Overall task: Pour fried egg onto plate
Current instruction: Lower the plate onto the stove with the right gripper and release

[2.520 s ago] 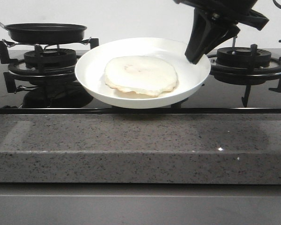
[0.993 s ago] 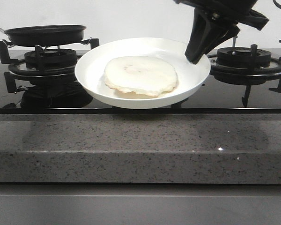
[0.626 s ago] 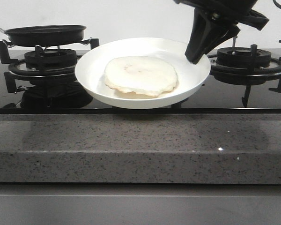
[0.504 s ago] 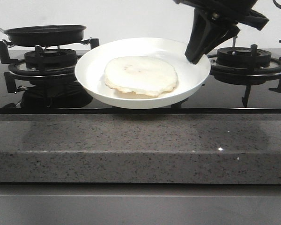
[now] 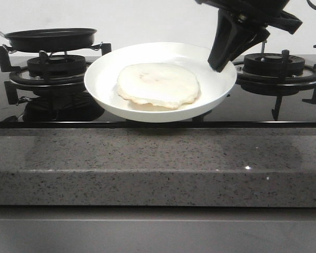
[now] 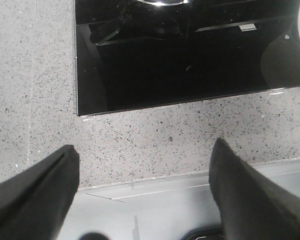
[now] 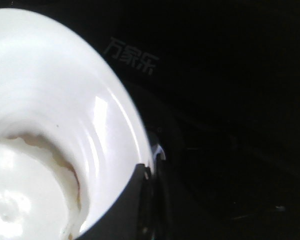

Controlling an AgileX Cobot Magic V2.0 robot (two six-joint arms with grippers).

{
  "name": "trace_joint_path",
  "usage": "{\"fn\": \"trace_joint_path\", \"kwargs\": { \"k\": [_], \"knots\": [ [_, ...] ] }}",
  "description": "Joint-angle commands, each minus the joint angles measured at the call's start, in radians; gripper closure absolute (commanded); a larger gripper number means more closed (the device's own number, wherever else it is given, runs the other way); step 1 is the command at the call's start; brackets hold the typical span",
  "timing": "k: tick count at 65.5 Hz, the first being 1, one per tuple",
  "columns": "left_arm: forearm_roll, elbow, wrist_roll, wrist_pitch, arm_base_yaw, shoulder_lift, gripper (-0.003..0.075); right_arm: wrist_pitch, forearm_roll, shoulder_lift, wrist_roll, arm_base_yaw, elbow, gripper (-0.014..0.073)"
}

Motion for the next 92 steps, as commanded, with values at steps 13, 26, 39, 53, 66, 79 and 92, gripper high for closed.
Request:
{"fn": "trace_joint_path", "kwargs": {
  "k": [13,26,39,53,66,79,92],
  "knots": [
    [0.008,-0.025,-0.011,-0.063,-0.008,-0.002,0.0185,0.050,0.024,-0.038,0.028,-0.009,-0.171,0.0690],
    [0.008,-0.025,-0.011,-0.063,-0.008,-0.002,0.0185,0.095,0.024,0.039,0.116,-0.053,-0.339,0.0690],
    [0.008,-0.025,-0.011,-0.063,-0.008,-0.002,0.0185,0.123,0.025,0.167,0.190,-0.106,-0.488,0.0690],
    [0.008,-0.025,-0.011,-0.063,-0.008,-0.002,0.0185,0.166,0.038,0.300,0.236,-0.141,-0.602,0.0690],
    [-0.013,-0.025,-0.011,-0.063,-0.008,-0.002,0.0185,0.190,0.059,0.383,0.236,-0.142,-0.625,0.0683],
    [-0.015,-0.025,-0.011,-0.061,-0.008,-0.002,0.0185,0.211,0.061,0.396,0.236,-0.142,-0.626,0.0540],
    [-0.015,-0.025,-0.011,-0.063,-0.008,-0.002,0.0185,0.235,0.062,0.389,0.236,-0.142,-0.680,0.0351]
  ]
}}
